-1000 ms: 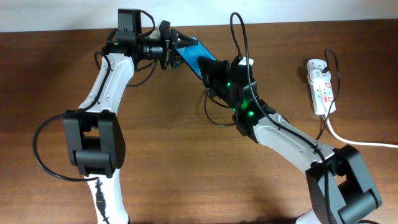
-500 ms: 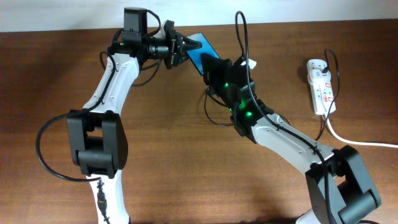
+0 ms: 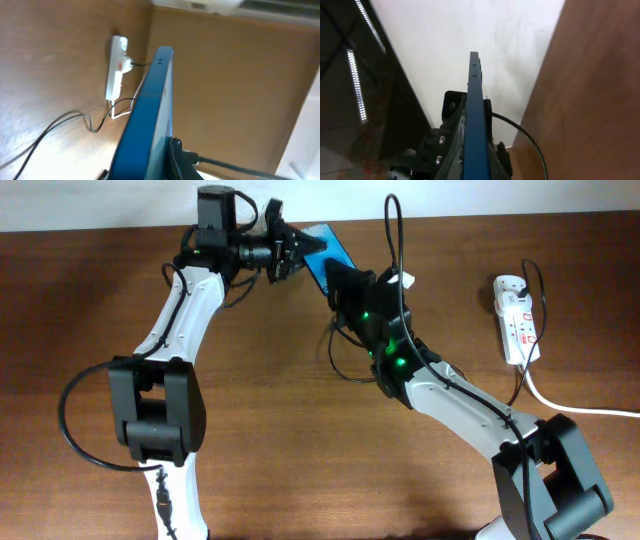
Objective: Plug charger to phone and switch on socket
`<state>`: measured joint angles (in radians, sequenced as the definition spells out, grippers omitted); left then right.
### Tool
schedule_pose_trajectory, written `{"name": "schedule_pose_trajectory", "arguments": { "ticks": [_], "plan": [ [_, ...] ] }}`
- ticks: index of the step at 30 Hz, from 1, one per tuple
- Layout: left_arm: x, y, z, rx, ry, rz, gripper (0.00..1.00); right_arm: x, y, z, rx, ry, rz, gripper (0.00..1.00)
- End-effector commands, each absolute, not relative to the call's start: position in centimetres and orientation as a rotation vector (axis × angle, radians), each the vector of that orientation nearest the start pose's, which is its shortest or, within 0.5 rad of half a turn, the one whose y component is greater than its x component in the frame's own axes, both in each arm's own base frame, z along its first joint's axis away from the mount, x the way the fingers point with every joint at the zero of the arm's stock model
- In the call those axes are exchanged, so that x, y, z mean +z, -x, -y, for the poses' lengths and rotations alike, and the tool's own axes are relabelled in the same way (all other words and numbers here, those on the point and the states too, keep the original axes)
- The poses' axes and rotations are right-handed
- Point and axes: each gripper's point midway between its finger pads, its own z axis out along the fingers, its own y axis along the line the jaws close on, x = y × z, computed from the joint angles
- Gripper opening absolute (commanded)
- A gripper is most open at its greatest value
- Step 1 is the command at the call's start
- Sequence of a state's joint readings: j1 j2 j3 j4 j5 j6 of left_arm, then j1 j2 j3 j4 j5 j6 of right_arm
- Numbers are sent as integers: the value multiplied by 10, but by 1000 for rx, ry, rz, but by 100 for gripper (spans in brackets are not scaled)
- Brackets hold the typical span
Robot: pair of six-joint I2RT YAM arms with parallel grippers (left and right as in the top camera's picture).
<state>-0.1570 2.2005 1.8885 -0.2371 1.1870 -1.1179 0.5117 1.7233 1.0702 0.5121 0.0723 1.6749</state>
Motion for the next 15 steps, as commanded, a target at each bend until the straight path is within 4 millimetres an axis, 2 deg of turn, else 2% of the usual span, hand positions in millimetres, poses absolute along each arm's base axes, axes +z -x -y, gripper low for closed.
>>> {"name": "schedule_pose_trajectory", "arguments": {
  "ticks": [1, 5, 12, 15],
  "plan": [
    [272, -494, 261, -2057, -41, -2257, 0, 245, -453, -286, 1584, -971, -1741, 4],
    [276, -492, 261, -2088, -45, -2260, 0, 267, -453, -289, 1659, -909, -1672, 4],
    [276, -493, 262, -2100, 2, -2275, 0, 265, -451, -291, 1664, -924, -1679, 5],
    [276, -493, 261, -2098, -1, -2271, 0, 256, -454, -287, 1577, -894, -1707, 29]
  ]
}}
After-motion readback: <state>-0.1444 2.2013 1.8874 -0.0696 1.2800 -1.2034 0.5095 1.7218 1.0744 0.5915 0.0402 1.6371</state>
